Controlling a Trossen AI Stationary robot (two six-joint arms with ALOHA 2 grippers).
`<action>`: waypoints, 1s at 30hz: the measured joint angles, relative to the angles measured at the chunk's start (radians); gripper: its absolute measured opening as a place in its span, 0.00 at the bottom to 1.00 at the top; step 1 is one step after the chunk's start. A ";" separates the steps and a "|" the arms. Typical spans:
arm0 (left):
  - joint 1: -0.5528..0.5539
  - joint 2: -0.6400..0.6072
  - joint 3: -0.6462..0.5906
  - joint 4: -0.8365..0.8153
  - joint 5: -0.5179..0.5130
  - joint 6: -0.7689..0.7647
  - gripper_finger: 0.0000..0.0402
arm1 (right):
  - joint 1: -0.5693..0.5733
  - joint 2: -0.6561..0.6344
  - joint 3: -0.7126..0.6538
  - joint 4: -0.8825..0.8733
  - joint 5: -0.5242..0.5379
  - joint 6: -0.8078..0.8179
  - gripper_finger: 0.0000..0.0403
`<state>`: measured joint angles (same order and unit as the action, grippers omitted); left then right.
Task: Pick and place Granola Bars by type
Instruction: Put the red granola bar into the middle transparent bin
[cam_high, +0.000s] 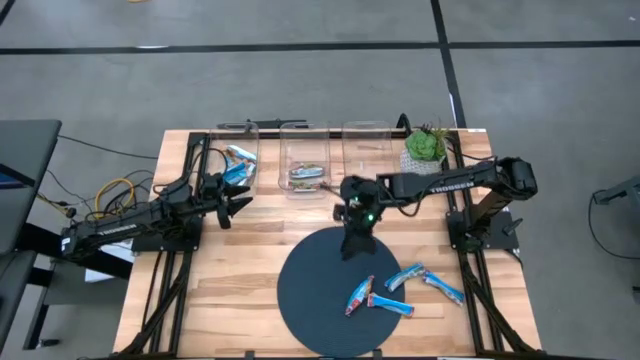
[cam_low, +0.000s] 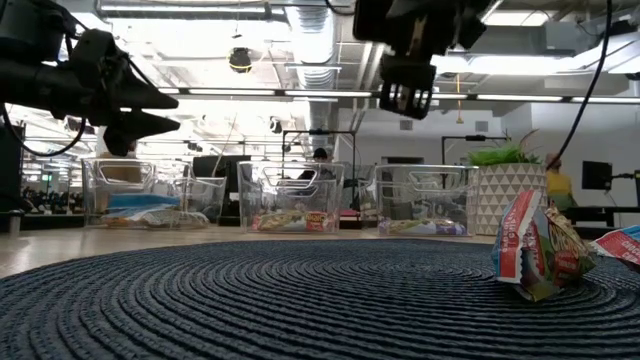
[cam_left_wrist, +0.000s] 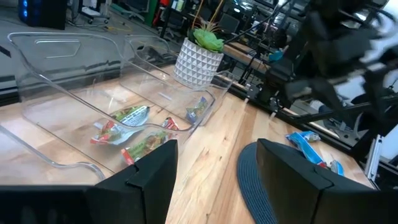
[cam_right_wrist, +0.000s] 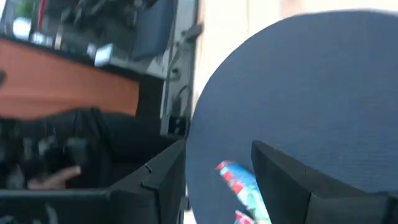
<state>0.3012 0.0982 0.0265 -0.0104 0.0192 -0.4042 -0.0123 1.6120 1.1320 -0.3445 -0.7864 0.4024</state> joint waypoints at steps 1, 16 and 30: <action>0.000 0.000 0.000 0.000 -0.003 0.000 0.53 | 0.022 0.000 0.000 -0.003 0.000 -0.012 0.44; 0.000 0.000 0.000 0.000 -0.007 0.000 0.53 | 0.273 -0.016 0.000 -0.270 0.353 -0.297 0.44; 0.000 0.000 0.000 -0.001 -0.008 0.000 0.53 | 0.464 -0.051 0.012 -0.295 0.663 -0.581 0.44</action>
<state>0.3012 0.0983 0.0265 -0.0113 0.0109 -0.4042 0.4518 1.5608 1.1439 -0.6395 -0.1239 -0.1788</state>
